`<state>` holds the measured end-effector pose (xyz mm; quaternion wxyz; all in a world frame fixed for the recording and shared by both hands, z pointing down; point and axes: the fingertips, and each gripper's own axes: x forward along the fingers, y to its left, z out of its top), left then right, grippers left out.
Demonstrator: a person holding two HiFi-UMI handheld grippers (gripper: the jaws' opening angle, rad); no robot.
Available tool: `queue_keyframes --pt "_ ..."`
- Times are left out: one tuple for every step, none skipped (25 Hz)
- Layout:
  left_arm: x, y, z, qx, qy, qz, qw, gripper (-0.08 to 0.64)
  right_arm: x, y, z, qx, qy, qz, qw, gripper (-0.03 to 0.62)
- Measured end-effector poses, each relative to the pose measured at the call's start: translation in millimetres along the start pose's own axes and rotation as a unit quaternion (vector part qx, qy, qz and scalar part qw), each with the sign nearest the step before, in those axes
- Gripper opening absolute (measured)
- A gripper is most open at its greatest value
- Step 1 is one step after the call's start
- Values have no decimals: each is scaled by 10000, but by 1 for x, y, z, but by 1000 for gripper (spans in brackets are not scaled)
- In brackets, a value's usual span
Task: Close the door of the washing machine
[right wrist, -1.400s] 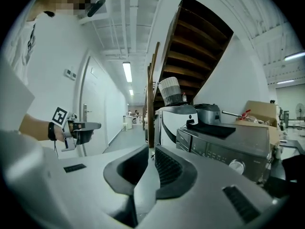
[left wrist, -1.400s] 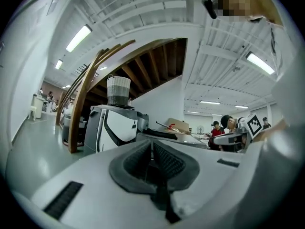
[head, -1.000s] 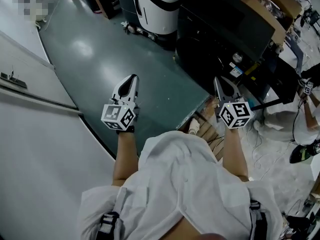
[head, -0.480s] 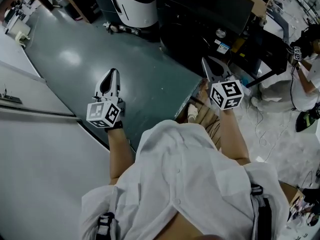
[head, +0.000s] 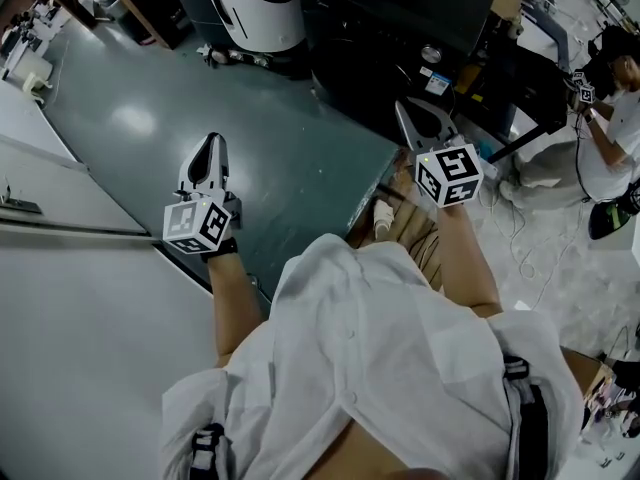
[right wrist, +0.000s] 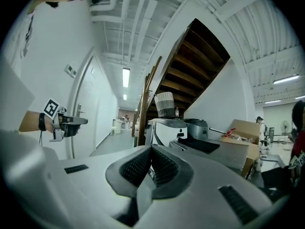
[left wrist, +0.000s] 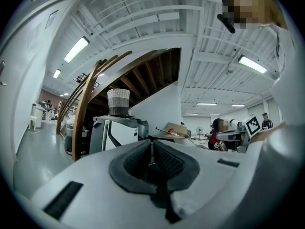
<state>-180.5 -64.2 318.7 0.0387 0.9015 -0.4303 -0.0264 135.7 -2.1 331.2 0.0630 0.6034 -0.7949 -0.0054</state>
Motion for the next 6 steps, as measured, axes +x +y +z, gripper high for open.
queue_keyframes --pt "0 1 0 -2 2 0 10000 25 0 0 2 -6 -24 -5 10000 26" --pt "0 2 1 -4 3 2 10000 25 1 0 5 -12 -54 -11 10000 26" --pt "-1 2 1 -5 4 6 10000 26 1 0 7 -18 -83 -17 10000 26" --pt "-1 3 1 -8 6 15 10000 25 1 -1 9 -22 -109 -24 9999 26" --pt "-1 4 0 -14 9 27 10000 25 1 -1 11 -26 -131 -30 9999 26" --pt "-2 5 -1 -20 12 42 10000 25 2 -1 12 -30 -152 -37 9999 26"
